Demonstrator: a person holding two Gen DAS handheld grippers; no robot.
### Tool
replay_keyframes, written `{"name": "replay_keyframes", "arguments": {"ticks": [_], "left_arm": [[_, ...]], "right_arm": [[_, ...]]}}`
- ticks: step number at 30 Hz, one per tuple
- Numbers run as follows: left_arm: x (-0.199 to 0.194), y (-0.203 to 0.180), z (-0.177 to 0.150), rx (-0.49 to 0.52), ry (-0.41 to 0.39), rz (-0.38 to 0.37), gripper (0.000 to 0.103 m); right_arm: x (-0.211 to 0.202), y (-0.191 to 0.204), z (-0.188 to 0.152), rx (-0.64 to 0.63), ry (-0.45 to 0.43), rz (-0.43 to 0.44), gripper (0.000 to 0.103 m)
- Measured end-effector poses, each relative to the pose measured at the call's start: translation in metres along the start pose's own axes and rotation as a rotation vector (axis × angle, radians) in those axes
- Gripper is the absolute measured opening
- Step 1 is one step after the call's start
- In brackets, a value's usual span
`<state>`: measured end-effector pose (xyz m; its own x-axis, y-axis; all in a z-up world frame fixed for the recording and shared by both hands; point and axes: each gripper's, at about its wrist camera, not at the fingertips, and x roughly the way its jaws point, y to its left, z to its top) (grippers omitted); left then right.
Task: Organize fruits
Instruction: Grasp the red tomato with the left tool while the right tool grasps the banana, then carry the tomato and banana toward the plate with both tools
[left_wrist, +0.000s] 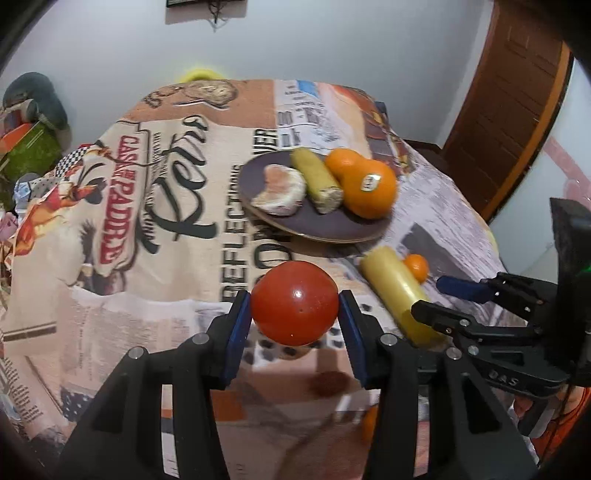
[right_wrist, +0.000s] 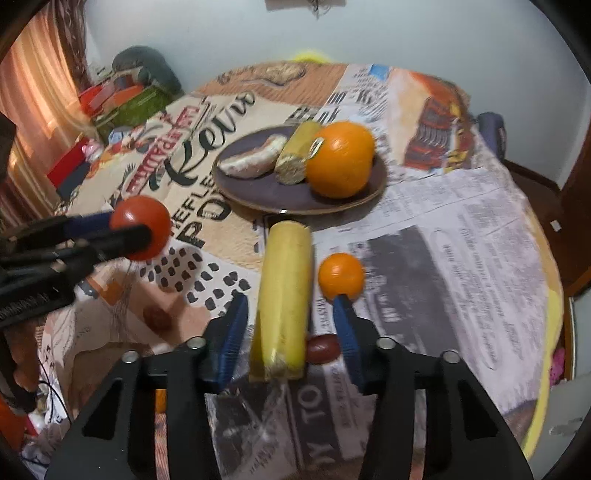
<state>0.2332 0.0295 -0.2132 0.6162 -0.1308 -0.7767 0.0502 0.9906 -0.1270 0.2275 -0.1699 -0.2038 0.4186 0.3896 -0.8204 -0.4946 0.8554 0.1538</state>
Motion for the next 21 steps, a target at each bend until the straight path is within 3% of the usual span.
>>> {"name": "replay_keyframes", "arguments": {"ticks": [12, 21], "left_arm": [[0.022, 0.014, -0.011, -0.012, 0.038, -0.016, 0.047], [0.024, 0.015, -0.007, -0.014, 0.034, -0.011, 0.047]], "right_arm": [[0.027, 0.004, 0.007, 0.002, 0.053, -0.019, 0.034], [0.019, 0.015, 0.009, -0.022, 0.003, 0.003, 0.032]]}}
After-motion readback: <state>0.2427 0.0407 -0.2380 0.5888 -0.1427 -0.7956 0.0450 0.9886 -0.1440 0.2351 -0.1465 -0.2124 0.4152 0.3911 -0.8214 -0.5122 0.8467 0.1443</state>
